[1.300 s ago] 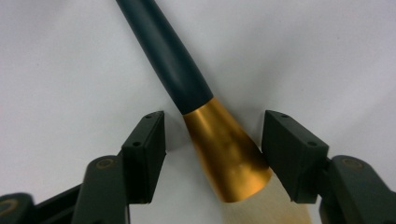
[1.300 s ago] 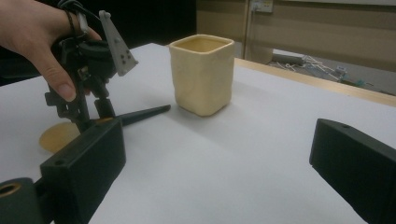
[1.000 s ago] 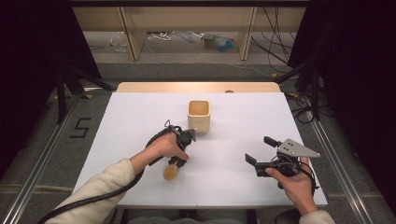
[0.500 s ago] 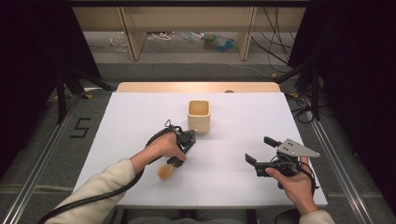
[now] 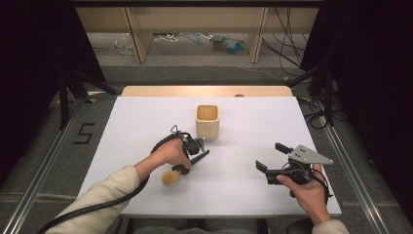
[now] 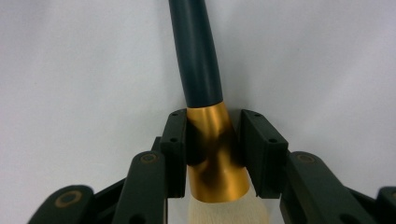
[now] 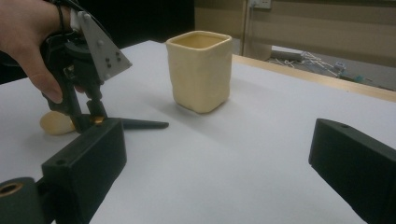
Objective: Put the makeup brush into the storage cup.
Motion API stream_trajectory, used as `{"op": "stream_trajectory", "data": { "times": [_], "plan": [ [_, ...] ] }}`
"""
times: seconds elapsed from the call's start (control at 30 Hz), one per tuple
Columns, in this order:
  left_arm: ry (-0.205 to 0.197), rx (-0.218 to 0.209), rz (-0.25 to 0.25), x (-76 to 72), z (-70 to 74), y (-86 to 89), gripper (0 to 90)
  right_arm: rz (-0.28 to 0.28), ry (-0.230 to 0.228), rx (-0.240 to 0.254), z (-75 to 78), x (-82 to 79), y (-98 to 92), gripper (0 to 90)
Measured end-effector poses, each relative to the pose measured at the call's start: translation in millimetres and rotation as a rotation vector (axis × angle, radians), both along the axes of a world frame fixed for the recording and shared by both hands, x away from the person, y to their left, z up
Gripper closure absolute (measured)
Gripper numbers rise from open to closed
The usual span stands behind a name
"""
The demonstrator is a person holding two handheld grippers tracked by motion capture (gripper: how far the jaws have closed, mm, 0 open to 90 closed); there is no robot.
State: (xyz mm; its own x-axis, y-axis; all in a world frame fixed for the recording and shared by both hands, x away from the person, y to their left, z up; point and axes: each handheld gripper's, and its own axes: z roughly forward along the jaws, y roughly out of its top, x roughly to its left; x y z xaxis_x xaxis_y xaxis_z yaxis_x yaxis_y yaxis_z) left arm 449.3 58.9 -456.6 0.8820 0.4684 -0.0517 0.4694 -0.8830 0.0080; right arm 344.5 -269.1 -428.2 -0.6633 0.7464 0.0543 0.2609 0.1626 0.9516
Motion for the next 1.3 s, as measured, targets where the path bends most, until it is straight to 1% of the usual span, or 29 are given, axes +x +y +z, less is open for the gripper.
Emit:
{"op": "stream_trajectory", "data": {
  "times": [0.07, 0.1, 0.13, 0.17, 0.2, 0.23, 0.27, 0.3, 0.33, 0.4, 0.43, 0.47, 0.5, 0.53, 0.57, 0.7, 0.73, 0.77, 0.8, 0.83, 0.93, 0.97, 1.0, 1.07, 1.1, 1.13, 1.17, 1.2, 1.3],
  "plan": [
    [0.005, -0.007, -0.032, -0.3, 0.3, -0.4, 63.3, -0.003, 0.000, 0.001, -0.1, 0.1, 0.1, 5.0],
    [-0.001, -0.013, -0.043, -0.7, 0.5, -0.8, 63.3, -0.005, 0.005, -0.018, 1.0, -0.5, -1.3, 5.1],
    [-0.011, -0.010, -0.066, -0.1, 1.3, -1.2, 63.3, -0.001, 0.001, 0.001, 0.0, 0.0, 0.1, 5.1],
    [-0.018, -0.020, -0.066, -1.1, 1.4, -1.7, 63.3, -0.001, -0.003, -0.003, 0.1, 0.1, -0.1, 5.1],
    [-0.029, -0.023, -0.075, -1.1, 2.2, -2.2, 63.3, -0.004, -0.031, -0.012, -0.1, 1.4, -0.8, 5.1],
    [-0.034, -0.014, -0.088, -1.2, 3.5, -2.5, 63.4, -0.004, -0.031, -0.012, 0.0, 1.4, -0.8, 5.1],
    [-0.037, -0.021, -0.088, -2.1, 4.2, -2.8, 63.4, -0.004, -0.031, -0.013, 0.0, 1.4, -0.9, 5.1],
    [-0.048, -0.029, -0.092, -2.6, 4.8, -2.6, 63.4, -0.002, -0.010, -0.005, 0.0, 0.4, -0.4, 5.1],
    [-0.064, -0.029, -0.113, -1.6, 6.2, -2.4, 63.4, -0.001, 0.002, 0.000, 0.0, -0.1, 0.0, 5.2],
    [-0.068, -0.035, -0.124, -2.0, 8.0, -1.6, 63.4, -0.009, -0.001, -0.013, 0.5, -0.3, -0.8, 5.3],
    [-0.082, -0.035, -0.145, -1.0, 9.1, -0.9, 63.4, -0.009, 0.000, -0.013, 0.6, -0.3, -0.8, 5.3],
    [-0.088, -0.042, -0.142, -1.7, 9.8, -0.5, 63.4, -0.002, -0.002, 0.002, -0.2, 0.2, 0.2, 5.3],
    [-0.104, -0.033, -0.167, -0.5, 11.0, 0.0, 63.4, -0.008, 0.005, -0.017, 0.8, -0.6, -0.9, 5.3],
    [-0.104, -0.033, -0.167, -1.3, 12.0, 0.3, 63.4, -0.009, 0.004, -0.019, 0.7, -0.5, -1.0, 5.3],
    [-0.120, -0.035, -0.183, -0.9, 13.1, 0.6, 63.5, -0.010, 0.004, -0.017, 0.7, -0.4, -1.0, 5.4],
    [-0.151, -0.034, -0.221, -3.0, 18.6, 1.0, 63.5, -0.006, 0.004, -0.016, 0.7, -0.5, -0.9, 5.4],
    [-0.155, -0.034, -0.227, -4.2, 19.6, 1.1, 63.6, -0.007, -0.001, -0.039, 1.6, -0.5, -2.2, 5.4],
    [-0.152, -0.027, -0.243, -4.3, 20.6, 1.1, 63.6, -0.003, 0.020, -0.035, 1.9, -1.6, -1.8, 5.4],
    [-0.146, -0.028, -0.245, -5.4, 21.1, 1.4, 63.6, -0.003, 0.019, -0.034, 2.0, -1.6, -1.7, 5.4],
    [-0.149, -0.032, -0.255, -5.3, 21.9, 1.5, 63.6, 0.004, 0.000, -0.001, 0.4, -0.3, 0.2, 5.5],
    [-0.163, -0.030, -0.264, -5.3, 22.8, 2.2, 63.6, 0.004, 0.000, -0.001, 0.4, -0.2, 0.1, 5.5],
    [-0.156, -0.020, -0.270, -5.2, 23.3, 2.4, 63.6, -0.003, 0.010, -0.025, 1.6, -1.2, -1.2, 5.5],
    [-0.162, -0.022, -0.272, -5.1, 23.3, 2.5, 63.6, 0.007, 0.002, -0.001, 0.4, -0.3, 0.4, 5.6],
    [-0.152, -0.017, -0.276, -5.9, 23.7, 2.7, 63.6, 0.009, 0.003, -0.002, 0.2, -0.3, 0.7, 5.7],
    [-0.157, -0.024, -0.277, -6.2, 24.0, 2.5, 63.6, 0.004, 0.011, -0.024, 1.3, -1.1, -0.5, 5.7],
    [-0.154, -0.020, -0.284, -6.6, 24.6, 2.4, 63.6, 0.008, 0.003, -0.008, 0.1, -0.3, 1.0, 5.7],
    [-0.151, -0.019, -0.284, -7.5, 24.8, 2.1, 63.6, 0.009, 0.002, -0.007, 0.0, -0.2, 1.3, 5.6],
    [-0.159, -0.024, -0.283, -7.7, 25.5, 1.6, 63.6, 0.016, 0.006, 0.001, -0.1, -0.2, 1.9, 5.6],
    [-0.137, -0.023, -0.275, -8.7, 28.3, 0.9, 63.6, 0.038, 0.008, 0.004, 0.2, -0.4, 3.8, 5.3]
  ]
}}
